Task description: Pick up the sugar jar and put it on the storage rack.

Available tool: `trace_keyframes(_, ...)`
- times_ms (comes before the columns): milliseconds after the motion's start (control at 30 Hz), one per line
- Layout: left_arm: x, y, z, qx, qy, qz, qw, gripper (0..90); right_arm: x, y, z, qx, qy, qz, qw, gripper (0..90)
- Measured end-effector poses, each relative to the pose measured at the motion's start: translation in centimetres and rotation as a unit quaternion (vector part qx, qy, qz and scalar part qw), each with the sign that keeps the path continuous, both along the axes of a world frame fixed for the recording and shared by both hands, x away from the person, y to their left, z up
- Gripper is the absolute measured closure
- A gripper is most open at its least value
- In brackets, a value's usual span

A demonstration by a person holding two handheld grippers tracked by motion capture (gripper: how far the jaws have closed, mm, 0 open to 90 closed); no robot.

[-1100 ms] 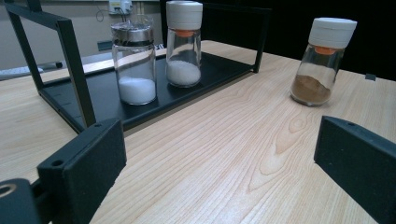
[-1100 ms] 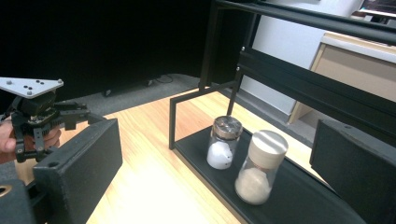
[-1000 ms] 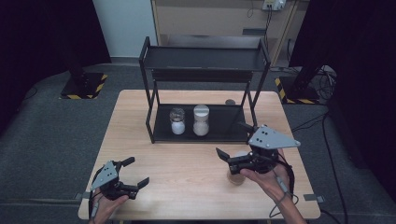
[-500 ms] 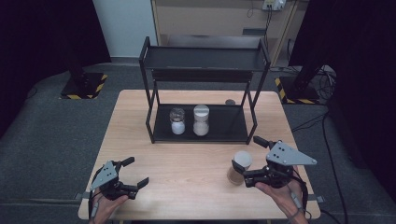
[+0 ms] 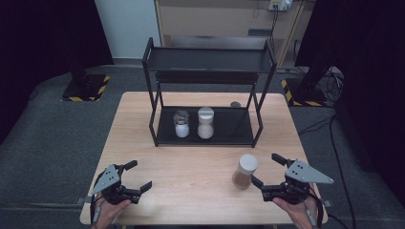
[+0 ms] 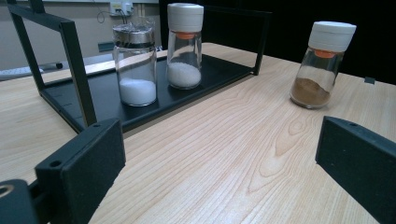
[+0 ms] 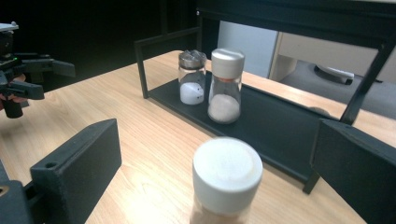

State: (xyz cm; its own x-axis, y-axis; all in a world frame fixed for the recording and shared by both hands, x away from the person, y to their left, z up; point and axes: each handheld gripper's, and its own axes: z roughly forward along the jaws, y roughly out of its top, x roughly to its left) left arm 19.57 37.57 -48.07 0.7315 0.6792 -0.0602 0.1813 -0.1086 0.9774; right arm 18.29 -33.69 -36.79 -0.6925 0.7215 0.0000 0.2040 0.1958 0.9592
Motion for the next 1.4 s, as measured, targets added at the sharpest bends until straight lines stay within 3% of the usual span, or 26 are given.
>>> trace_keyframes(267,0.0,0.0,0.0,-0.001,0.0,0.0,1.0,0.0,-0.6,-0.9,-2.4,0.006,-0.007,-0.005,0.9999,2.4)
trace_keyframes(767,0.0,0.0,-0.1,-0.001,0.0,0.004,1.0,0.0,-0.4,-2.1,-5.3,-0.003,0.016,-0.017,0.9997,2.9)
trace_keyframes(1400,-0.1,0.1,0.0,-0.001,-0.003,0.005,1.0,0.0,-0.2,-2.5,-6.4,0.001,0.018,-0.012,0.9998,3.7)
